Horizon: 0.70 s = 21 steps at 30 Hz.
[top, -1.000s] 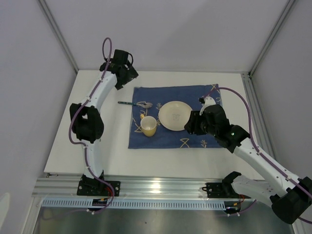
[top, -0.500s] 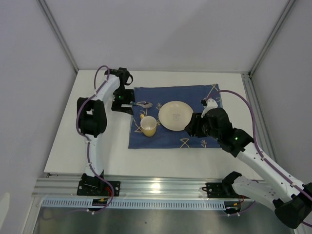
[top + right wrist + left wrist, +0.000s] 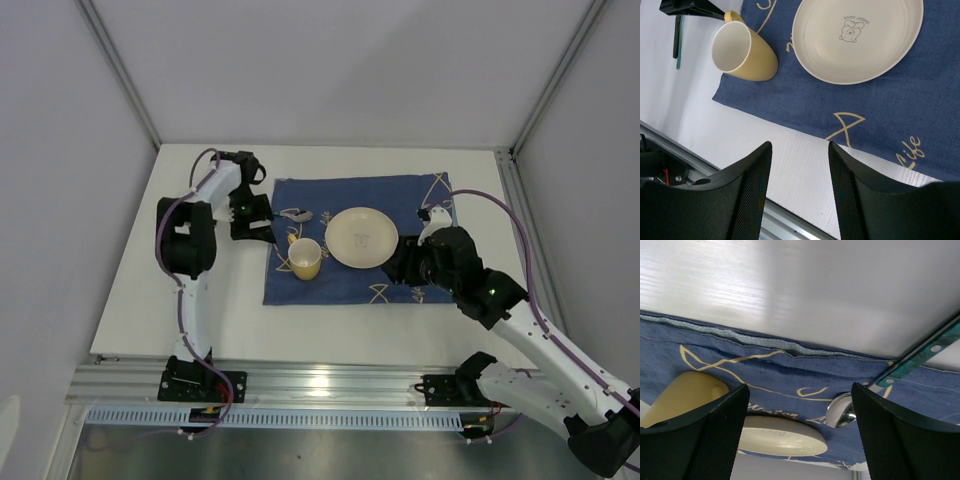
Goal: Set the dinner table for one person
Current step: Pick up the spoon from the napkin.
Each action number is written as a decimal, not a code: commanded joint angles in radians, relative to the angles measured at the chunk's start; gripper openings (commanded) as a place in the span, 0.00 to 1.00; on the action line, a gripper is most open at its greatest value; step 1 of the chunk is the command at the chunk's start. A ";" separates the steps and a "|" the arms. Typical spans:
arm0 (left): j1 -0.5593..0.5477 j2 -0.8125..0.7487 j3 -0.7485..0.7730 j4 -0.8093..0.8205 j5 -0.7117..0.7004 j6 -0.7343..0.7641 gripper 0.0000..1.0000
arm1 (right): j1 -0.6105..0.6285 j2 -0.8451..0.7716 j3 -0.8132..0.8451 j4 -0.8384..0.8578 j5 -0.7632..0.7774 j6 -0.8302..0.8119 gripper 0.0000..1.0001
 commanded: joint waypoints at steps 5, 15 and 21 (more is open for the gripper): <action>0.014 0.014 0.051 0.064 -0.007 -0.006 0.86 | 0.006 -0.035 -0.013 -0.027 0.030 0.018 0.54; 0.017 0.098 0.178 0.095 -0.113 0.218 0.80 | 0.006 -0.006 -0.042 0.020 0.011 0.031 0.53; 0.027 0.121 0.181 0.117 -0.128 0.237 0.78 | 0.006 0.021 -0.042 0.034 0.002 0.040 0.53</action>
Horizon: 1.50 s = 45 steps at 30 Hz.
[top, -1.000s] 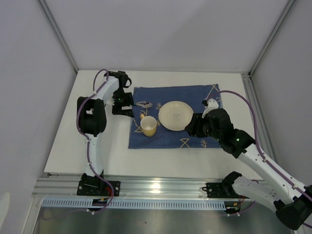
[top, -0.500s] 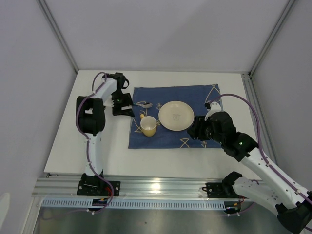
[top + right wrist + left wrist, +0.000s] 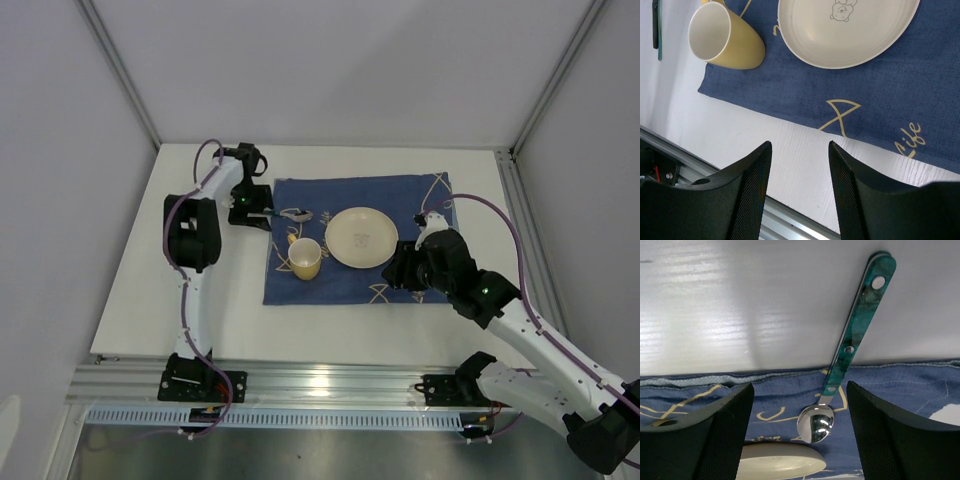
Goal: Set the dinner table for one person
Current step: Pick up the spoon from the napkin.
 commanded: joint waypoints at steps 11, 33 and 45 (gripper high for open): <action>0.027 0.034 0.039 0.044 -0.031 0.038 0.63 | 0.006 -0.004 -0.009 0.050 0.003 0.026 0.53; 0.043 -0.001 -0.063 0.257 0.084 0.113 0.01 | 0.006 -0.015 -0.002 0.041 0.014 0.026 0.53; 0.070 -0.020 0.165 0.242 -0.030 0.365 0.01 | 0.006 -0.014 -0.005 0.053 0.012 0.019 0.52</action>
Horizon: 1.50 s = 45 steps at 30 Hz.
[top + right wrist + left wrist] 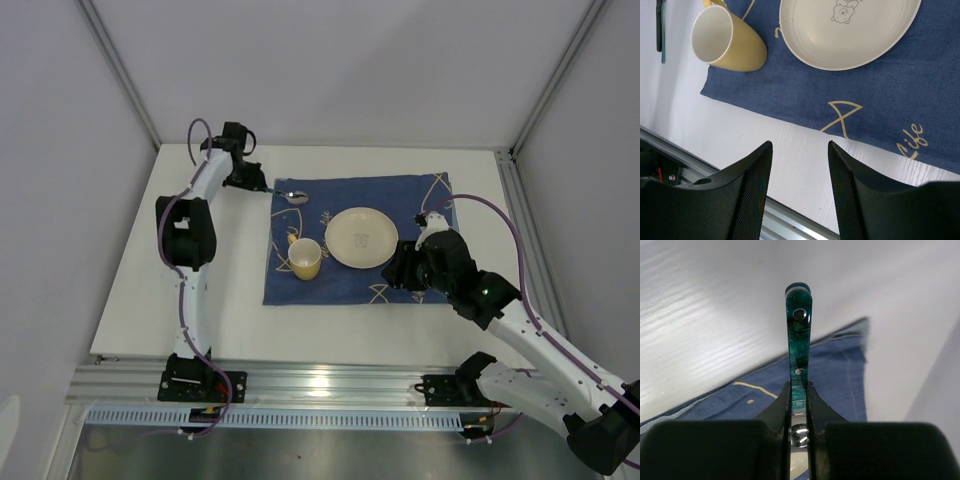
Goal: Set the dinner table for one person
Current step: Pick up the spoon from the napkin, then place the spoon on the napkin.
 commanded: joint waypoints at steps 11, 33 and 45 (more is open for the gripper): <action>0.055 0.019 0.244 0.017 0.167 0.539 0.01 | 0.005 -0.001 0.005 0.055 0.004 -0.006 0.52; -0.044 0.052 0.314 -0.063 0.229 0.941 0.01 | 0.006 -0.007 0.000 0.061 -0.017 -0.015 0.51; -0.210 -0.005 0.216 -0.002 0.132 1.075 0.01 | 0.006 -0.026 -0.006 0.050 -0.048 -0.039 0.51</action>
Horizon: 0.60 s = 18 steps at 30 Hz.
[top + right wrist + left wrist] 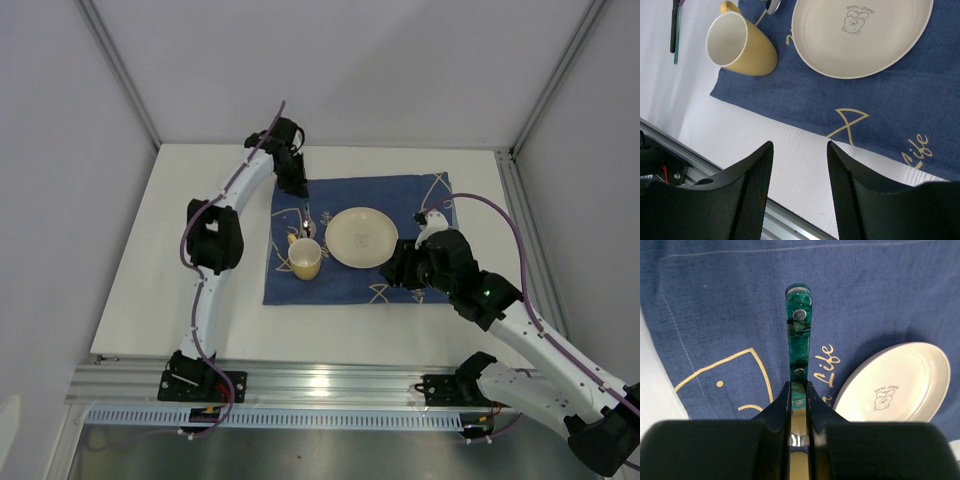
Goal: Set the dinner table for one person
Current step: Place the spoon on the napkin.
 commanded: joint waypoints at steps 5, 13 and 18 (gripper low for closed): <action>-0.017 -0.074 -0.042 0.013 -0.037 0.043 0.00 | 0.006 -0.015 -0.004 0.013 -0.031 -0.031 0.51; -0.028 -0.088 -0.074 -0.039 -0.086 0.043 0.01 | 0.006 -0.022 -0.013 0.012 -0.036 -0.033 0.51; -0.057 -0.085 -0.083 -0.038 -0.078 0.048 0.00 | 0.006 -0.022 -0.019 0.023 -0.043 -0.032 0.51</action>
